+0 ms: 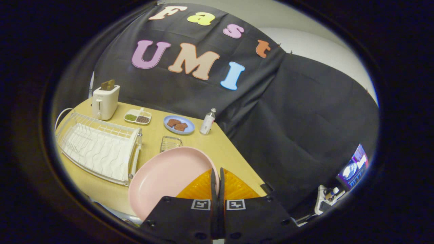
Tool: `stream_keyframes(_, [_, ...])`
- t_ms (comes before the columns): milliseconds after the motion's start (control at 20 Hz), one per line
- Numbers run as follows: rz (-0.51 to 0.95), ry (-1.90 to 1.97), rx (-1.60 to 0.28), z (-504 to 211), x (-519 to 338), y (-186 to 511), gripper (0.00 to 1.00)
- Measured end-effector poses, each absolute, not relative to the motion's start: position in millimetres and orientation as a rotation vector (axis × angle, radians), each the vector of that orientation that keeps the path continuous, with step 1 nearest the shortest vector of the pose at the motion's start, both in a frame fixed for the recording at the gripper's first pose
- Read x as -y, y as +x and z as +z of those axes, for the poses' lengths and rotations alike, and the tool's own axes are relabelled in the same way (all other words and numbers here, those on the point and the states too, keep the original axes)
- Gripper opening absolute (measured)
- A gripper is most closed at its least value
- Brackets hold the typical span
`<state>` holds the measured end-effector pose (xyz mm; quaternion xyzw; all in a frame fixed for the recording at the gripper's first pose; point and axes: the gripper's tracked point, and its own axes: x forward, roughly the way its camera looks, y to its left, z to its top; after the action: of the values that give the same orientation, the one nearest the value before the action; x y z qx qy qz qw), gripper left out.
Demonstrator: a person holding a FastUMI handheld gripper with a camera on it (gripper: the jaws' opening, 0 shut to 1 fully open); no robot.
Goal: Take the plate from the dish rack, then take the spoon from the basket and place it into the plate.
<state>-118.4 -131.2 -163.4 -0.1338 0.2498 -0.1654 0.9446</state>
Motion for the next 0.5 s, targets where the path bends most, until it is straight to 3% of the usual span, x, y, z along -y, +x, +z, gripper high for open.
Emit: stream_keyframes(500, [-0.318, 0.016, -0.564, -263.8, 154.5, -107.6, 0.03])
